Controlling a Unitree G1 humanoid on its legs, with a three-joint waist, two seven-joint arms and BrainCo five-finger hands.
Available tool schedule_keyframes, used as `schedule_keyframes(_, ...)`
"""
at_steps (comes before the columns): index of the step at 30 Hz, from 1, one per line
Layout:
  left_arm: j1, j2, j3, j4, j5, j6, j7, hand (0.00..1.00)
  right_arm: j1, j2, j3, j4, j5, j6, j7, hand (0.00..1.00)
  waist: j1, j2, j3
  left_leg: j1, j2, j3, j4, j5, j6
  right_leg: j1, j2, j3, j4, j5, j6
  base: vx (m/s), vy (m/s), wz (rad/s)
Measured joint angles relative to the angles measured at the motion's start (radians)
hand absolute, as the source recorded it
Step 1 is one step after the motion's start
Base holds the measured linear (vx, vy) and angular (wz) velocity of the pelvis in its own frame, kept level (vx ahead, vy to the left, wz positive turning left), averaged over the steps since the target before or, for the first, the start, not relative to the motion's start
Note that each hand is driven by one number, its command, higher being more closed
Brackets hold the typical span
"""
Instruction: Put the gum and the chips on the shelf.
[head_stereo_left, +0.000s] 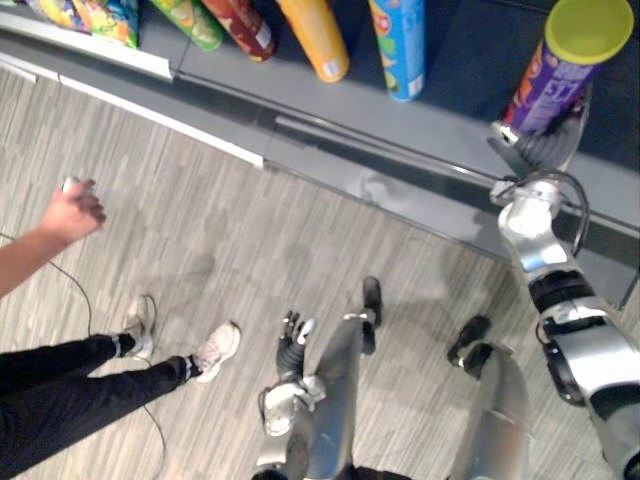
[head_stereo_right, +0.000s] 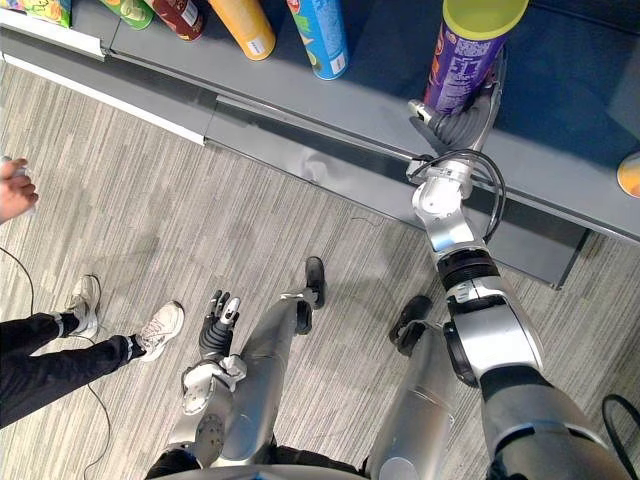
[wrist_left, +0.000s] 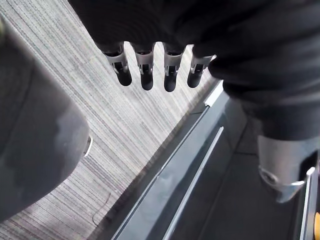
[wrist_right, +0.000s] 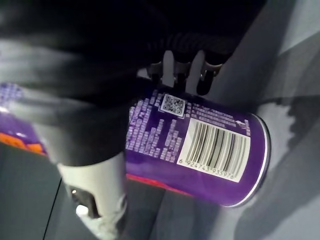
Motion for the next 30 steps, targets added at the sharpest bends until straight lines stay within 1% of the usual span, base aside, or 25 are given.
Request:
schedule_keyframes(7, 0.000, -0.002, 0.001, 0.004, 0.002, 0.000, 0.001, 0.00, 0.031, 0.003, 0.008, 0.008, 0.013, 0.005, 0.010, 0.00, -0.004, 0.000, 0.000, 0.010, 0.012, 0.011, 0.025, -0.011, 0.007, 0.008, 0.009, 0.013, -0.001, 0.000, 0.000, 0.04, -0.063, -0.07)
schedule_keyframes(11, 0.000, -0.009, 0.011, 0.017, 0.003, 0.001, 0.002, 0.00, 0.086, 0.033, 0.010, 0.045, 0.023, 0.005, 0.017, 0.00, -0.006, -0.003, 0.001, 0.057, 0.028, 0.025, 0.031, -0.026, 0.005, 0.054, 0.024, 0.019, -0.016, 0.001, 0.002, 0.03, -0.054, -0.15)
schedule_keyframes(12, 0.000, -0.008, 0.015, 0.034, 0.004, 0.002, 0.002, 0.00, 0.106, 0.050, 0.010, 0.045, 0.024, 0.005, 0.018, 0.00, -0.012, -0.004, 0.002, 0.078, 0.033, 0.027, 0.029, -0.030, 0.004, 0.076, 0.029, 0.019, -0.026, 0.002, 0.002, 0.03, -0.057, -0.16)
schedule_keyframes(13, 0.000, -0.008, 0.024, 0.044, 0.007, 0.004, 0.002, 0.00, 0.119, 0.066, 0.009, 0.045, 0.026, 0.005, 0.017, 0.00, -0.028, -0.007, 0.001, 0.093, 0.039, 0.029, 0.024, -0.032, 0.003, 0.094, 0.038, 0.018, -0.041, -0.001, 0.010, 0.02, -0.067, -0.18)
schedule_keyframes(15, 0.000, -0.005, 0.033, 0.053, 0.007, 0.015, -0.001, 0.00, 0.154, 0.087, -0.004, 0.045, 0.037, 0.010, 0.007, 0.00, -0.034, -0.026, 0.003, 0.137, 0.045, 0.049, -0.008, -0.031, 0.000, 0.126, 0.039, 0.012, -0.073, 0.008, 0.020, 0.03, -0.055, -0.27)
schedule_keyframes(17, 0.000, 0.000, 0.037, 0.066, 0.007, 0.024, -0.007, 0.00, 0.185, 0.102, -0.021, 0.045, 0.055, 0.017, -0.001, 0.00, -0.038, -0.033, 0.003, 0.174, 0.049, 0.061, -0.030, -0.031, 0.000, 0.158, 0.039, 0.005, -0.099, 0.018, 0.025, 0.05, -0.042, -0.24)
schedule_keyframes(18, 0.000, 0.011, 0.042, 0.091, 0.007, 0.028, -0.023, 0.00, 0.210, 0.130, -0.056, 0.045, 0.055, 0.035, -0.001, 0.00, -0.059, -0.038, 0.003, 0.213, 0.051, 0.067, -0.049, -0.029, 0.000, 0.199, 0.043, -0.001, -0.127, 0.027, 0.026, 0.07, -0.039, -0.18)
schedule_keyframes(19, 0.000, 0.015, 0.043, 0.094, 0.007, 0.035, -0.028, 0.00, 0.222, 0.140, -0.071, 0.043, 0.054, 0.038, -0.001, 0.00, -0.062, -0.043, 0.002, 0.228, 0.054, 0.075, -0.056, -0.029, 0.000, 0.210, 0.048, 0.001, -0.137, 0.030, 0.028, 0.08, -0.035, -0.26)
schedule_keyframes(20, 0.000, 0.019, 0.055, 0.104, 0.008, 0.040, -0.040, 0.00, 0.247, 0.156, -0.098, 0.037, 0.054, 0.047, 0.000, 0.00, -0.062, -0.057, 0.001, 0.258, 0.059, 0.090, -0.075, -0.029, -0.001, 0.234, 0.056, 0.005, -0.162, 0.039, 0.028, 0.09, -0.033, -0.26)
schedule_keyframes(21, 0.000, 0.020, 0.062, 0.108, 0.008, 0.043, -0.042, 0.00, 0.260, 0.165, -0.111, 0.036, 0.053, 0.050, 0.002, 0.00, -0.066, -0.065, 0.001, 0.275, 0.060, 0.093, -0.083, -0.028, -0.003, 0.249, 0.059, 0.004, -0.174, 0.044, 0.026, 0.10, -0.032, -0.23)
schedule_keyframes(23, 0.000, 0.041, 0.072, 0.138, 0.007, 0.048, -0.046, 0.00, 0.330, 0.213, -0.164, 0.022, 0.052, 0.053, 0.005, 0.00, -0.084, -0.095, -0.007, 0.347, 0.061, 0.107, -0.146, -0.015, -0.012, 0.313, 0.074, -0.002, -0.233, 0.059, 0.029, 0.13, -0.040, -0.14)
schedule_keyframes(24, -0.001, 0.047, 0.072, 0.149, 0.007, 0.053, -0.050, 0.00, 0.353, 0.223, -0.175, 0.014, 0.052, 0.053, 0.008, 0.00, -0.085, -0.102, -0.011, 0.368, 0.061, 0.112, -0.167, -0.010, -0.015, 0.330, 0.079, -0.002, -0.251, 0.065, 0.030, 0.16, -0.040, -0.19)
schedule_keyframes(25, -0.001, 0.060, 0.073, 0.170, 0.007, 0.064, -0.062, 0.00, 0.401, 0.242, -0.197, -0.012, 0.052, 0.053, 0.022, 0.00, -0.088, -0.111, -0.015, 0.415, 0.060, 0.121, -0.214, 0.006, -0.019, 0.371, 0.091, -0.003, -0.293, 0.077, 0.029, 0.15, -0.025, -0.15)
schedule_keyframes(26, 0.000, 0.070, 0.078, 0.196, 0.007, 0.075, -0.069, 0.00, 0.444, 0.259, -0.201, -0.032, 0.052, 0.054, 0.038, 0.00, -0.101, -0.118, -0.018, 0.465, 0.057, 0.125, -0.271, 0.026, -0.027, 0.416, 0.104, -0.010, -0.343, 0.094, 0.029, 0.14, -0.021, -0.10)
schedule_keyframes(27, 0.001, 0.075, 0.085, 0.209, 0.008, 0.083, -0.072, 0.00, 0.467, 0.265, -0.201, -0.049, 0.050, 0.054, 0.045, 0.00, -0.108, -0.122, -0.021, 0.489, 0.055, 0.125, -0.300, 0.037, -0.029, 0.438, 0.111, -0.013, -0.367, 0.103, 0.029, 0.15, -0.015, -0.09)
schedule_keyframes(29, 0.018, 0.095, 0.122, 0.243, 0.020, 0.111, -0.087, 0.00, 0.581, 0.288, -0.199, -0.153, 0.047, 0.056, 0.076, 0.00, -0.128, -0.135, -0.034, 0.553, 0.055, 0.122, -0.369, 0.057, -0.041, 0.503, 0.141, -0.015, -0.445, 0.133, 0.033, 0.16, -0.004, -0.11)
schedule_keyframes(30, 0.027, 0.097, 0.130, 0.252, 0.020, 0.118, -0.090, 0.00, 0.611, 0.292, -0.198, -0.173, 0.043, 0.057, 0.087, 0.00, -0.134, -0.140, -0.042, 0.567, 0.054, 0.123, -0.383, 0.060, -0.044, 0.516, 0.145, -0.015, -0.462, 0.137, 0.035, 0.16, 0.014, -0.10)
